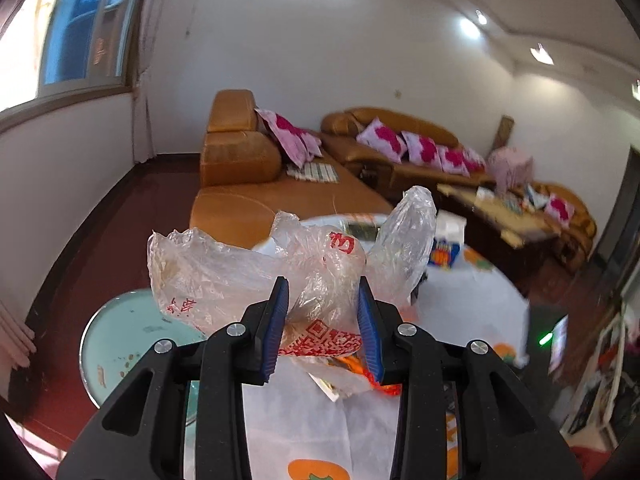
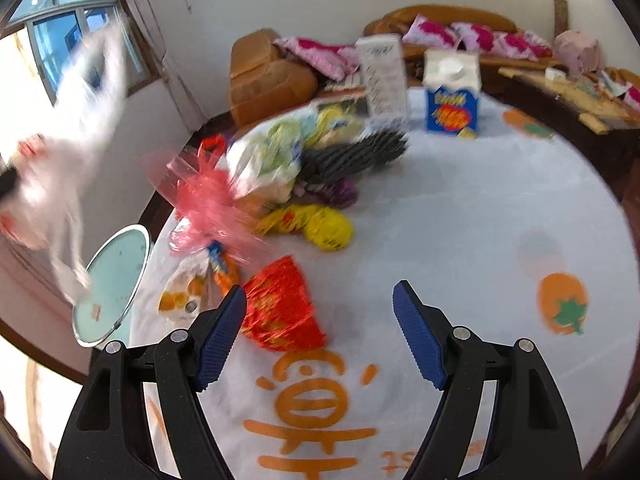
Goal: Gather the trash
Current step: 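Lift the clear bag toward the teal bin with the left gripper while the right grasps a red wrapper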
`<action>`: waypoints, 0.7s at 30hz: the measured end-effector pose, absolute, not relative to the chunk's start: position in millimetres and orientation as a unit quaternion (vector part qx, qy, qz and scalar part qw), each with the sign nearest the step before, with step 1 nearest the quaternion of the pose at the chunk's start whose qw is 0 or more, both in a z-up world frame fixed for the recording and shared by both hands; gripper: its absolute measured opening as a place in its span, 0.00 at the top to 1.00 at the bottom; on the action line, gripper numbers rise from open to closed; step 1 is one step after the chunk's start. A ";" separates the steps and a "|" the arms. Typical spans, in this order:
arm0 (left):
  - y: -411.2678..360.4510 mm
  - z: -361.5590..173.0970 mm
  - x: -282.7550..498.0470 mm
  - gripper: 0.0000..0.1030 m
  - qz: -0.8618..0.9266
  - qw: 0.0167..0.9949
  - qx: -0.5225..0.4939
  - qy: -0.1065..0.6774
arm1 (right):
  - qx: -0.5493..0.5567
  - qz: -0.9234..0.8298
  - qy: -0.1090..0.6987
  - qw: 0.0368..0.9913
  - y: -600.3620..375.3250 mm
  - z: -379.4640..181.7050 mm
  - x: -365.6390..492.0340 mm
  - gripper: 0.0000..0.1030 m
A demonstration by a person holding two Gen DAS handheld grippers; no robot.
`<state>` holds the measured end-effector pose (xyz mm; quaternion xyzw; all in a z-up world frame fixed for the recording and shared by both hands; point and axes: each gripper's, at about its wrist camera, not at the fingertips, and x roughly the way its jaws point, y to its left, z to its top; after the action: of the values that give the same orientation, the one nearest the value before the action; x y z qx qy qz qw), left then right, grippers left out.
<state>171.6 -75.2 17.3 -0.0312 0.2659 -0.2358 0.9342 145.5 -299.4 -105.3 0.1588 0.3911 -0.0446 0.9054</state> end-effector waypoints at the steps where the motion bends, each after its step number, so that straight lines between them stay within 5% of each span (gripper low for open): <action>1: -68.3 21.7 170.7 0.67 -0.232 0.936 -0.038 0.262 | 0.155 -0.043 0.397 0.904 -296.0 -108.9 149.5 0.27; 3: -59.2 27.2 167.9 0.67 -0.224 0.940 -0.040 0.254 | 0.146 -0.042 0.414 0.897 -288.7 -119.3 158.6 0.27; 5: -52.3 29.3 164.4 0.67 -0.214 0.944 -0.041 0.249 | 0.142 -0.041 0.424 0.894 -286.2 -126.1 162.9 0.39; 10: -32.6 23.0 166.8 0.67 -0.179 0.949 -0.045 0.255 | 0.153 -0.021 0.420 0.894 -285.3 -122.6 159.2 0.82; 21: -2.4 -8.0 175.6 0.67 -0.117 0.948 -0.055 0.290 | 0.124 -0.096 0.351 0.923 -317.8 -67.4 111.6 0.90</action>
<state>175.6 -2.4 -8.0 -0.0554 0.2899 -0.1174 0.9482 111.6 -317.8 -67.4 0.1245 0.3509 -0.0959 0.9231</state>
